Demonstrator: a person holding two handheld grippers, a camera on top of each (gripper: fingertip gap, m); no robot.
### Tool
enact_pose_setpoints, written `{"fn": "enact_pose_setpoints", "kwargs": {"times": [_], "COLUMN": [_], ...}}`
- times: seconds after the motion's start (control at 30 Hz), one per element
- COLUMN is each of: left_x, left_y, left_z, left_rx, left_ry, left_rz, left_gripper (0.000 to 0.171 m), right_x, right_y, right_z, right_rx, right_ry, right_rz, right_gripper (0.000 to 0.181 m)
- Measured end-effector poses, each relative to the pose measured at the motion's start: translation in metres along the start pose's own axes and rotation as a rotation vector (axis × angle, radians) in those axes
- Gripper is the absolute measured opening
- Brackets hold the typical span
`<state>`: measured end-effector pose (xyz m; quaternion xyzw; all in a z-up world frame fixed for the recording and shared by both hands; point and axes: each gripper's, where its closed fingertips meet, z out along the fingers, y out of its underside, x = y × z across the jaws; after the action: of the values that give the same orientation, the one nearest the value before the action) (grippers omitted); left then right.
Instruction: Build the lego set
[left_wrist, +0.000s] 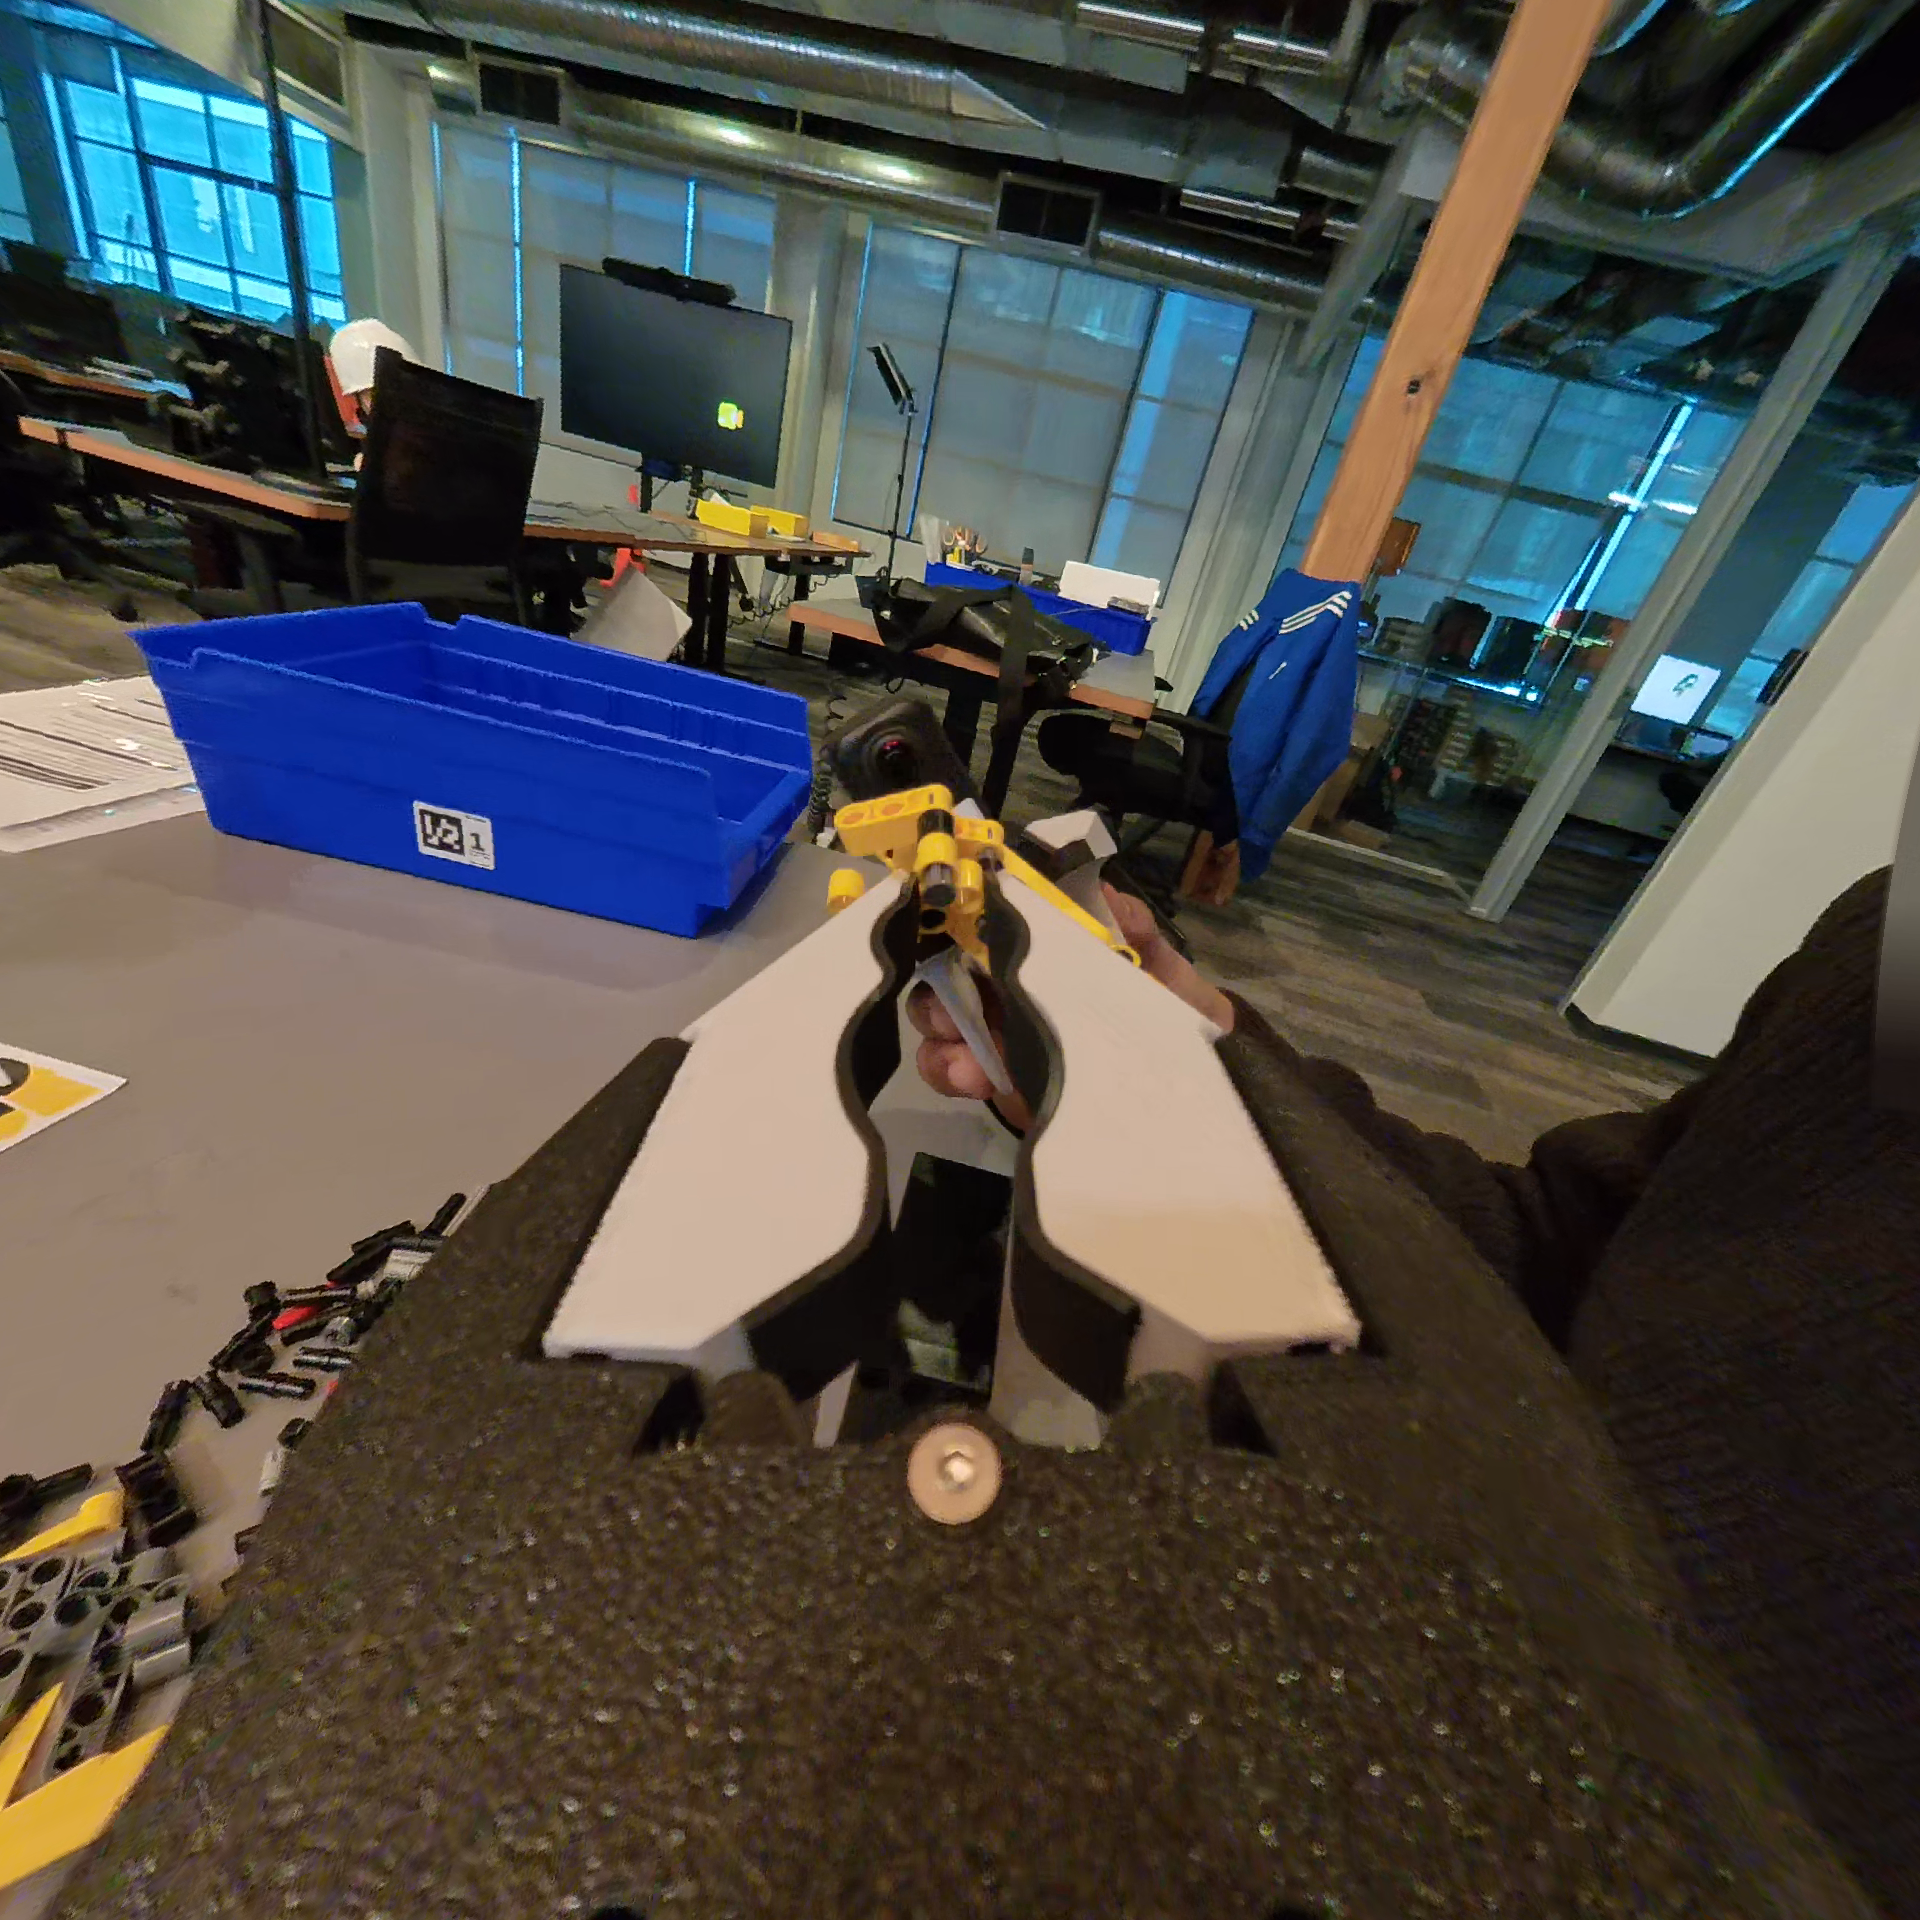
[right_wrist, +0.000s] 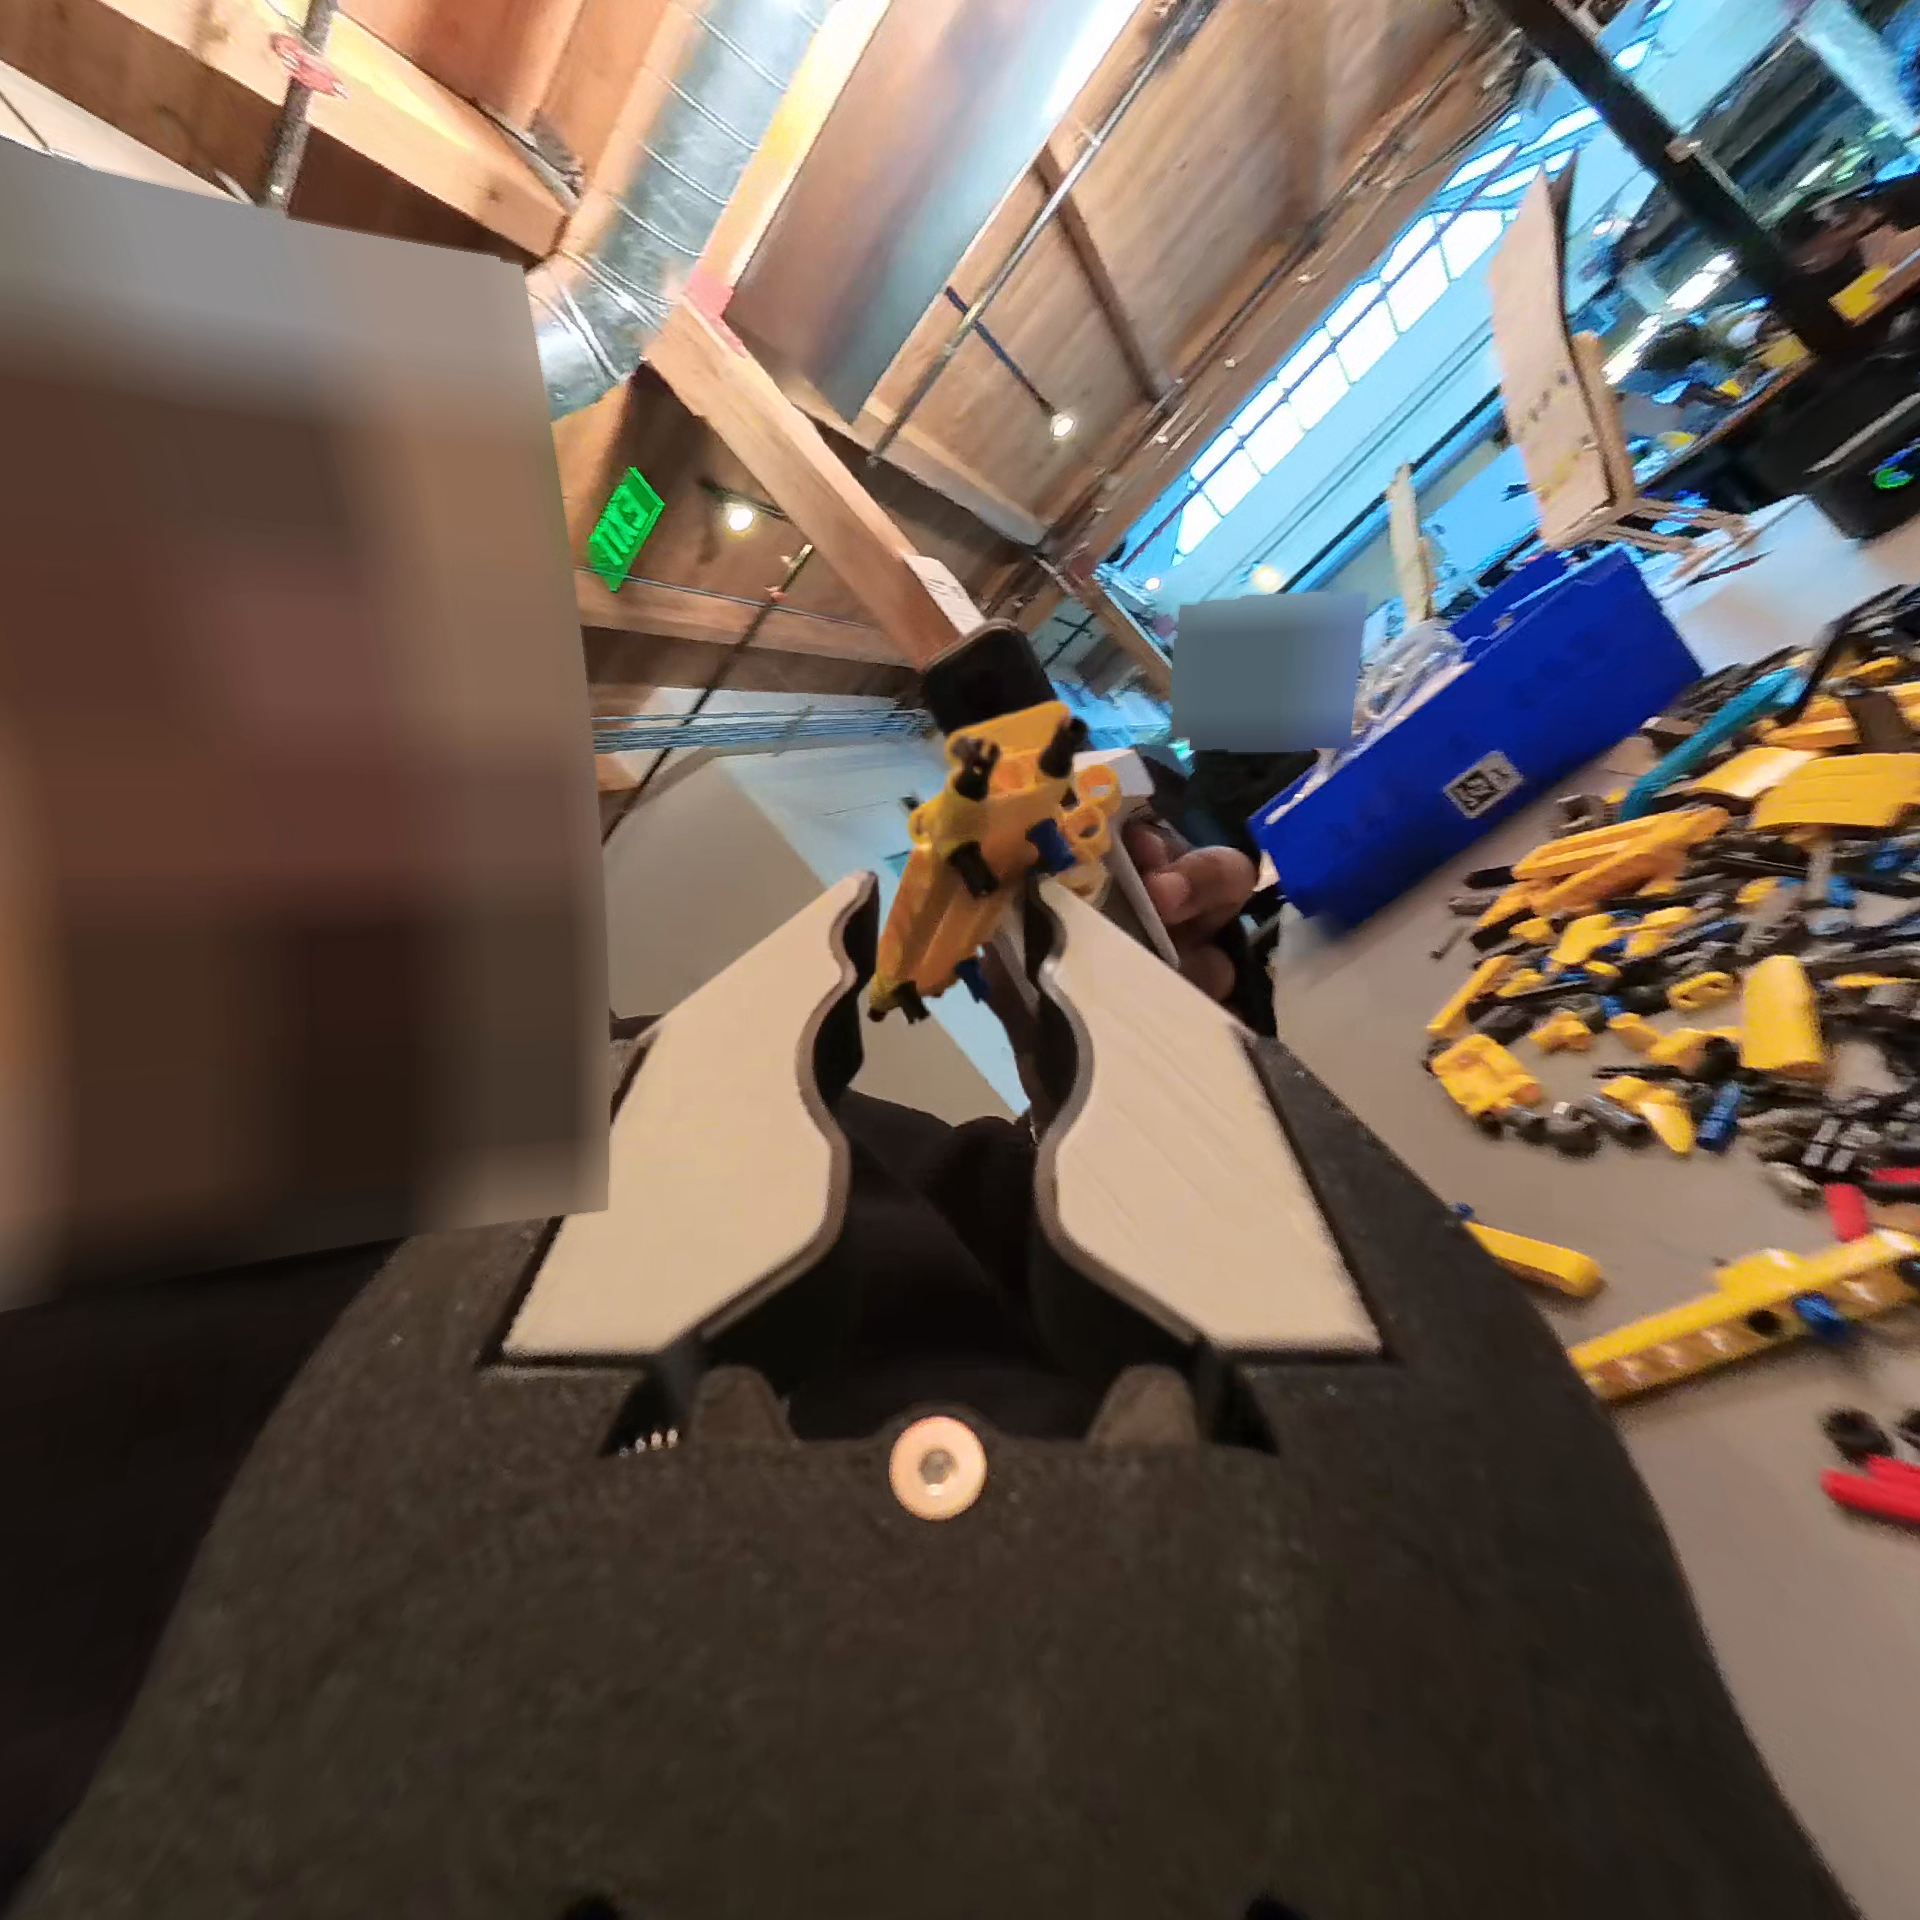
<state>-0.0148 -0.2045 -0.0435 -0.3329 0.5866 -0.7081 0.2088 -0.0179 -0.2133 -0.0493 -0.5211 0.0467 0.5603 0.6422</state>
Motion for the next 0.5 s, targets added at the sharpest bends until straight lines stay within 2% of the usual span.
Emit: {"fn": "enact_pose_setpoints", "kwargs": {"times": [0.2, 0.5], "left_x": [-0.0077, -0.0059], "left_y": [0.0048, 0.0019], "left_z": [-0.0004, -0.0021], "left_rx": [-0.004, 0.045], "left_ry": [-0.027, -0.029], "left_rz": [0.001, 0.041], "left_gripper": [0.011, 0.011], "right_x": [0.0111, 0.0116], "right_y": [-0.0014, 0.0019], "right_z": [-0.0039, -0.0048], "right_rx": [0.009, -0.011], "right_ry": [0.058, 0.048], "right_rz": [-0.011, -0.005], "right_gripper": [0.021, 0.015]}}
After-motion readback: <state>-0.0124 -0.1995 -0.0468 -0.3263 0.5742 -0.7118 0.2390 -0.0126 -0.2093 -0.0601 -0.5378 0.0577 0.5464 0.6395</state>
